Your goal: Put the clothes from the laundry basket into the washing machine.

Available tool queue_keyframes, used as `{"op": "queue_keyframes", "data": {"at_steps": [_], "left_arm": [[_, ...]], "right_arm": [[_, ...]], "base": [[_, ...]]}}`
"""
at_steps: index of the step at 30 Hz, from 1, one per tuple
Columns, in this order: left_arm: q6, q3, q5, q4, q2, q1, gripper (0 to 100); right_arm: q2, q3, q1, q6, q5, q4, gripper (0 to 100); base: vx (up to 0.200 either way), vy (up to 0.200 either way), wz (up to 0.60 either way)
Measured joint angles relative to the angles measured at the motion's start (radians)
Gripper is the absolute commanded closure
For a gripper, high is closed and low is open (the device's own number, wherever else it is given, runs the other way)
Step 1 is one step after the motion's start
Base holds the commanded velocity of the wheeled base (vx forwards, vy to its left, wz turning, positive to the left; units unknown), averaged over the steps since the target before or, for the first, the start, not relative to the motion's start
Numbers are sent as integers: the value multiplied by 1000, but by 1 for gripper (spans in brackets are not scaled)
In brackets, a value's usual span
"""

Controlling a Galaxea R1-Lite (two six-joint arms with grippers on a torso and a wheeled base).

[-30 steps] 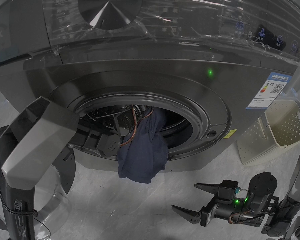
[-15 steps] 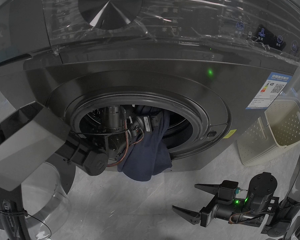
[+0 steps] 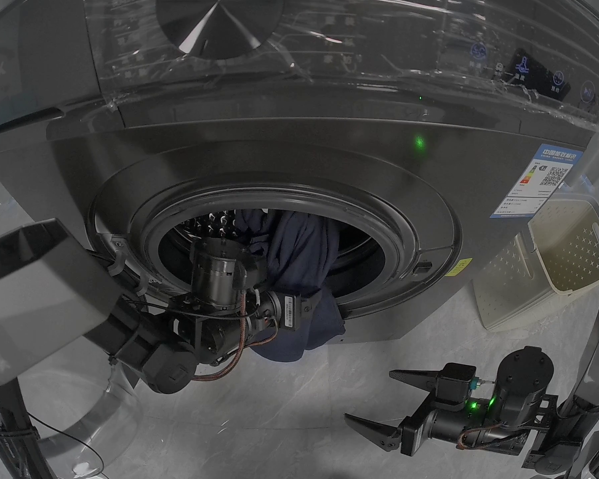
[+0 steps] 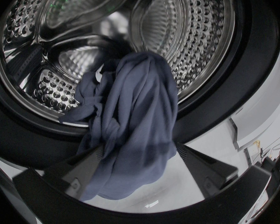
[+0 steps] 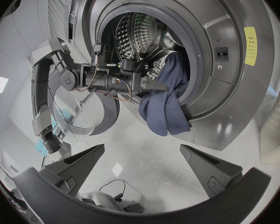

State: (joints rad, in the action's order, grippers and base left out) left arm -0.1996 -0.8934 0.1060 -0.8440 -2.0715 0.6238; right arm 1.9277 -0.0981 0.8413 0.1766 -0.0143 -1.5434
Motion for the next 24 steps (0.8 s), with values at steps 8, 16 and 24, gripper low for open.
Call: {"op": "queue_keyframes", "data": {"at_steps": [8, 16, 24], "left_arm": [[34, -100, -8, 7, -99, -40, 100], [-61, -335, 4, -13, -136, -45, 100], [-118, -584, 122, -44, -197, -61, 100]], "right_arm": [[-3, 0, 1, 1, 2, 0, 0], [-3, -3, 1, 1, 2, -1, 0], [-3, -4, -1, 1, 2, -1, 0]], "base": [[0, 0, 0], [0, 0, 0], [0, 0, 0]]}}
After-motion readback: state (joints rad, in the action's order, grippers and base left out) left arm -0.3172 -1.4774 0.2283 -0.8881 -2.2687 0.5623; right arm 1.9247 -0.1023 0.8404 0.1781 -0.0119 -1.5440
